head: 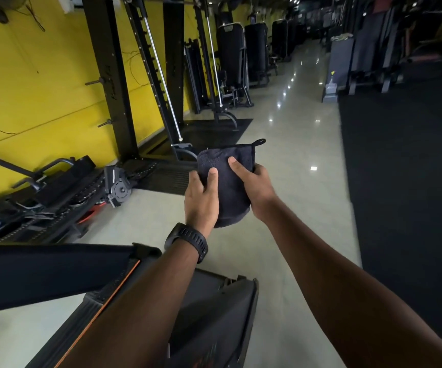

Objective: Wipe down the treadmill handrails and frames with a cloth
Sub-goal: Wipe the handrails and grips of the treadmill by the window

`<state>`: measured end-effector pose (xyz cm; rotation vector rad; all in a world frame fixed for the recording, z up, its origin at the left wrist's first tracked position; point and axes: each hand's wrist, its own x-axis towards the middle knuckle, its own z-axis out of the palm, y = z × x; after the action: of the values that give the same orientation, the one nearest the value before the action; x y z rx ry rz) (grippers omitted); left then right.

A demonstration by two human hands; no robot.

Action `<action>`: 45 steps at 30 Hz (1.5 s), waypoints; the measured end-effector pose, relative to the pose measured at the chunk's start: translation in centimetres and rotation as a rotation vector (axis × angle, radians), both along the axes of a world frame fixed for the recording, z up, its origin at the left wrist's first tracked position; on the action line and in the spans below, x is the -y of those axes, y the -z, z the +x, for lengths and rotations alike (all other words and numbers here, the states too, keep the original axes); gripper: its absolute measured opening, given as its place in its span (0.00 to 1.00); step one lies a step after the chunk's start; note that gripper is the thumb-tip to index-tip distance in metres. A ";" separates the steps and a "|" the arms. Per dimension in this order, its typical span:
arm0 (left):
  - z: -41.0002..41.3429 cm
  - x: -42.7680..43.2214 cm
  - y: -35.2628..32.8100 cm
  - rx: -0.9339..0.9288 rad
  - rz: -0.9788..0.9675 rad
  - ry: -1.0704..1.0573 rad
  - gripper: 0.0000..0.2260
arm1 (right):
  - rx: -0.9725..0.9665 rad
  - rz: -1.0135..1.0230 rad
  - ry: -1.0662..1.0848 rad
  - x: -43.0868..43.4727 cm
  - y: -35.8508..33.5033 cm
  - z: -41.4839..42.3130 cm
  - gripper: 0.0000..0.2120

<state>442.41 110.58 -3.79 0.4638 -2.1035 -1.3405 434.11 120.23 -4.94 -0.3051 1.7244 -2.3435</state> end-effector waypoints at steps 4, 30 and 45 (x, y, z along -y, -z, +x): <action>-6.5 2.5 0.0 -0.050 -0.073 -0.036 0.11 | -0.031 -0.010 0.005 2.6 -0.2 -6.2 0.17; -36.1 22.7 0.4 -0.153 -0.119 -0.895 0.11 | -0.136 0.031 -0.819 30.0 -1.4 -39.5 0.18; -34.9 31.4 0.6 -0.153 -0.203 -1.494 0.10 | -0.222 0.028 -1.503 44.8 -2.5 -39.3 0.16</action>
<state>407.55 79.16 -4.42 1.3762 -1.1050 -0.2385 394.82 75.42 -2.48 -1.3023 0.8837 -1.1440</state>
